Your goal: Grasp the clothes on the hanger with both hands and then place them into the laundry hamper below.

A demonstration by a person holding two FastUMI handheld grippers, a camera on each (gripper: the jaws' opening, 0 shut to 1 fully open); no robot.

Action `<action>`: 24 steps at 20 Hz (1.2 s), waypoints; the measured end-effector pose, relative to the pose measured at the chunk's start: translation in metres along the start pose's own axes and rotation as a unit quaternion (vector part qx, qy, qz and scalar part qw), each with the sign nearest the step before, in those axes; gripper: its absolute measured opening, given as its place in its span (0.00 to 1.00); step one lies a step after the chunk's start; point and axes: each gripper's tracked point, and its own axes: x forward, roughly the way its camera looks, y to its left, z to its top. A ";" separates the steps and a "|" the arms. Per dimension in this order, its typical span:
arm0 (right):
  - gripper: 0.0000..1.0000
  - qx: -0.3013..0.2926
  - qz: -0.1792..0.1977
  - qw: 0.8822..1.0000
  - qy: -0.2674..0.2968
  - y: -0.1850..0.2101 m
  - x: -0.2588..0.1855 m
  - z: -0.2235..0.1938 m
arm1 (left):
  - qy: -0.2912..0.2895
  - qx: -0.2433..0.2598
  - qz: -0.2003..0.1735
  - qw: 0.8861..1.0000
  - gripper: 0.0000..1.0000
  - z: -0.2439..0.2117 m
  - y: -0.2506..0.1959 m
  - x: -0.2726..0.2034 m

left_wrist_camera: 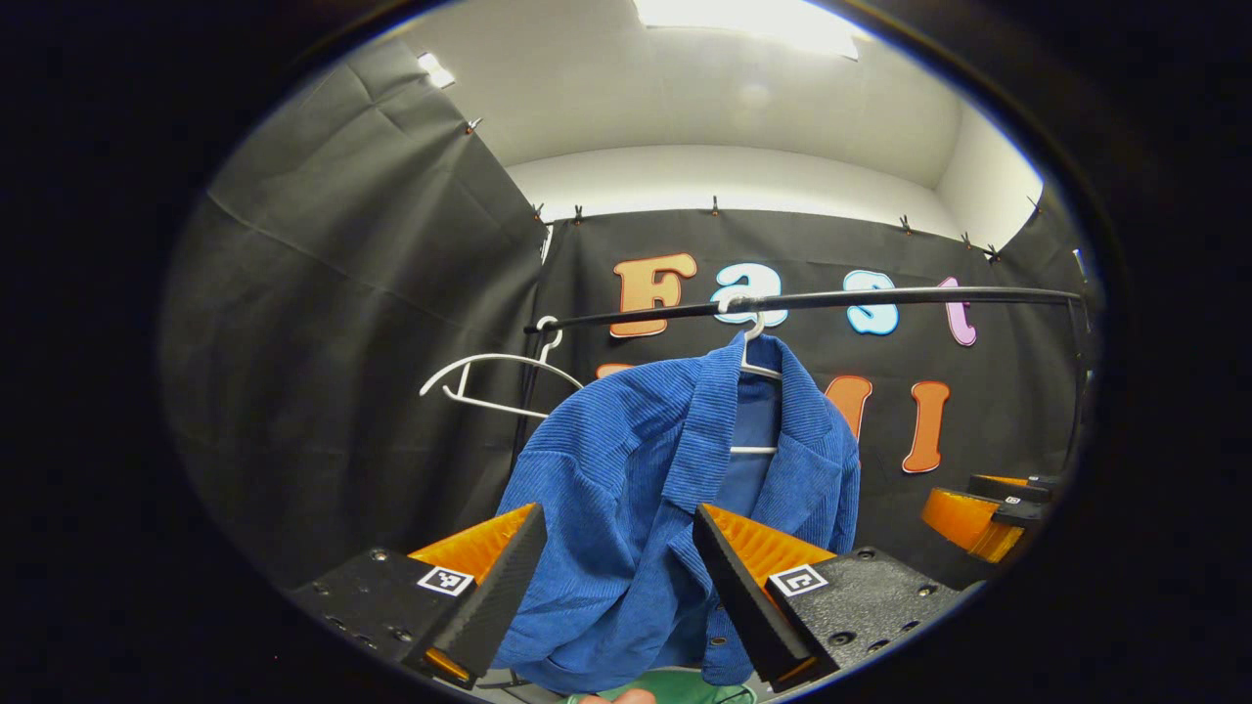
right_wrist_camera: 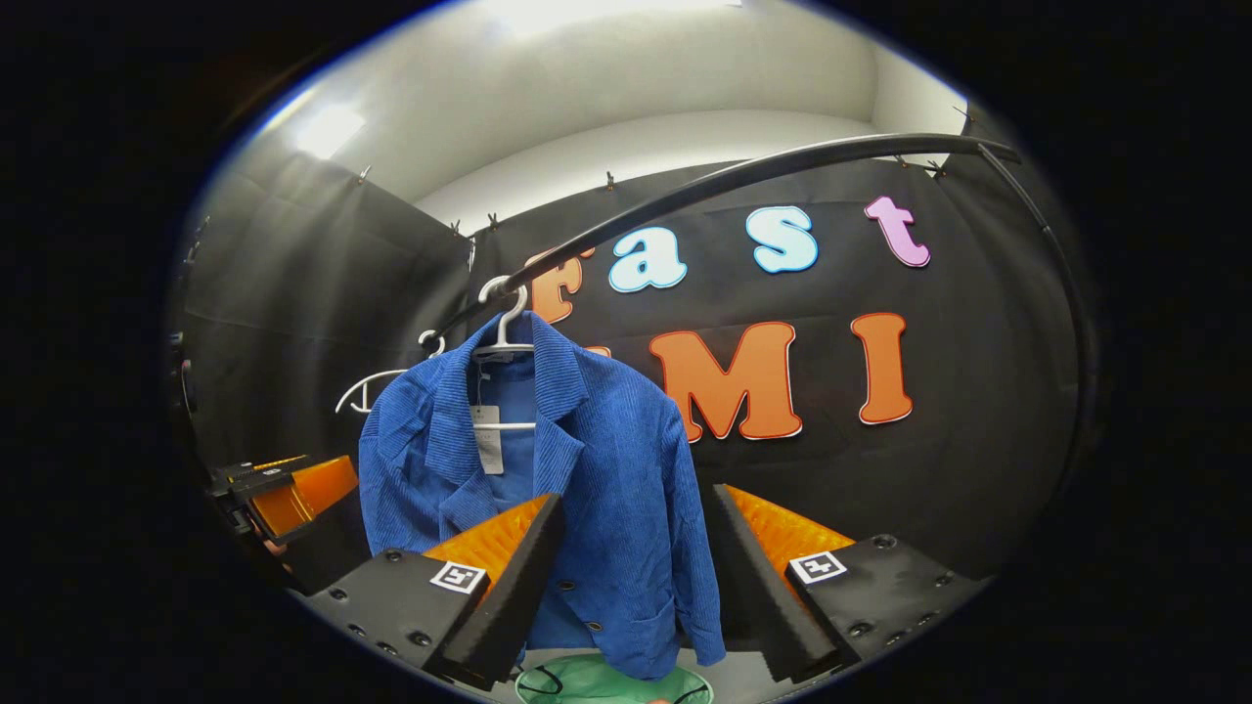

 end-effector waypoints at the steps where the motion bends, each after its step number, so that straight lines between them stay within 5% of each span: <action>1: 0.89 0.001 0.001 1.000 0.000 0.001 -0.001 0.000 | 0.000 0.000 0.002 1.000 0.92 0.000 0.001 -0.001; 9: 0.89 0.012 0.015 1.000 0.003 0.006 -0.001 -0.004 | -0.002 -0.002 0.018 1.000 0.92 0.004 0.015 -0.004; 10: 0.97 0.014 0.018 1.000 0.005 0.006 0.001 -0.005 | -0.003 -0.001 0.022 1.000 0.98 0.006 0.017 -0.004; 11: 0.97 0.016 0.020 1.000 0.007 0.007 0.004 -0.006 | -0.004 -0.001 0.023 1.000 0.92 0.006 0.018 -0.003; 15: 0.97 0.022 0.031 0.999 0.011 0.013 0.019 -0.010 | 0.006 0.002 0.022 1.000 0.92 0.000 0.018 0.001; 24: 0.97 0.036 0.071 0.996 0.029 0.074 0.108 -0.038 | 0.031 0.002 0.008 0.999 0.92 -0.018 0.026 0.018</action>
